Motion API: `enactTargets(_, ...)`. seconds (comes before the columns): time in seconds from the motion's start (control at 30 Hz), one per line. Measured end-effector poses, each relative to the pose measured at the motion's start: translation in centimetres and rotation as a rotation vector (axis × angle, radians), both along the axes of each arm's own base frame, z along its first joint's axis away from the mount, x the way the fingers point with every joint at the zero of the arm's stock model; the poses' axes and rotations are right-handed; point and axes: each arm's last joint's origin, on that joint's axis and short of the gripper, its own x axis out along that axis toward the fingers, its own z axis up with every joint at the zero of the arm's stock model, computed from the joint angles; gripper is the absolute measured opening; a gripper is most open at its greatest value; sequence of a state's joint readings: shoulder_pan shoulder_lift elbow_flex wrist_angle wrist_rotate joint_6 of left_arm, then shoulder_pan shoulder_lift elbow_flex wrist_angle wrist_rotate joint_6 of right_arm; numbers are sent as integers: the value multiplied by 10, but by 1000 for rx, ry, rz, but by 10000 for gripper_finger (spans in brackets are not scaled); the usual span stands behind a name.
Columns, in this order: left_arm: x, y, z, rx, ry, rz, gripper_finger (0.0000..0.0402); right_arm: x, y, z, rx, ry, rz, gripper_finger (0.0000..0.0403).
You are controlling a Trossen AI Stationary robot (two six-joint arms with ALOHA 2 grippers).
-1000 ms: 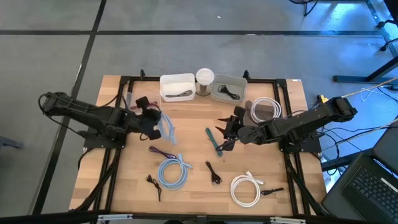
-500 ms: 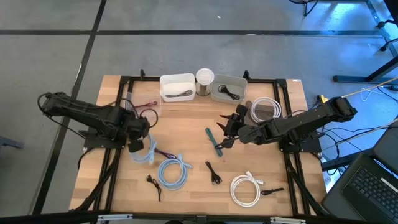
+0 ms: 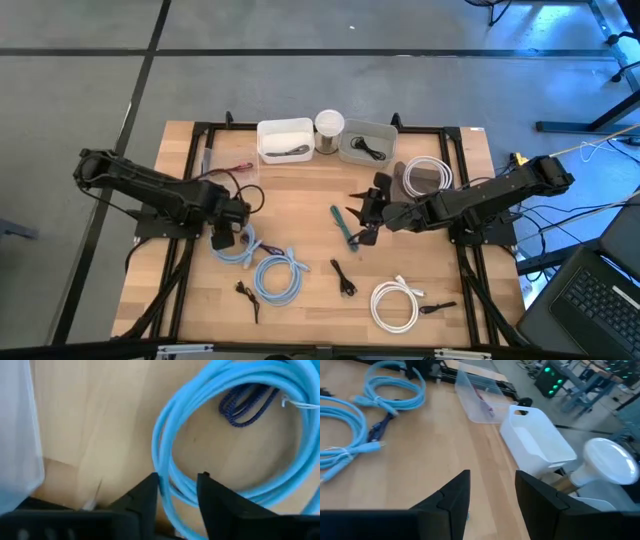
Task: Pick & Place USB Port
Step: Put the blue HDMI cable into the transparent bin, then put the black and pink USB cable into the transparent bin
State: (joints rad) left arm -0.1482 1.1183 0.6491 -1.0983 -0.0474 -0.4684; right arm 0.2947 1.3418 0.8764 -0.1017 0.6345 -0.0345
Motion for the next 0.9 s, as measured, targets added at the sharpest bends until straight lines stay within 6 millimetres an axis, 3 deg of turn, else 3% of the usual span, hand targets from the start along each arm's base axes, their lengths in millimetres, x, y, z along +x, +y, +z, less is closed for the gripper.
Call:
enactTargets(0.1,-1,1,5,-31,30,8,163,0,1,0,15,3,24,159)
enactTargets(0.27,8,6,42,4,-96,80,185,0,2,0,31,9,51,159)
enactTargets(0.37,14,11,68,129,-216,24,187,0,2,0,31,9,51,159)
enactTargets(0.5,20,25,89,383,-251,-85,184,0,2,0,32,9,51,159)
enactTargets(0.67,30,61,102,465,-183,-81,175,0,2,0,33,9,52,159)
enactTargets(0.9,27,125,101,333,-142,-55,164,0,2,0,33,9,52,159)
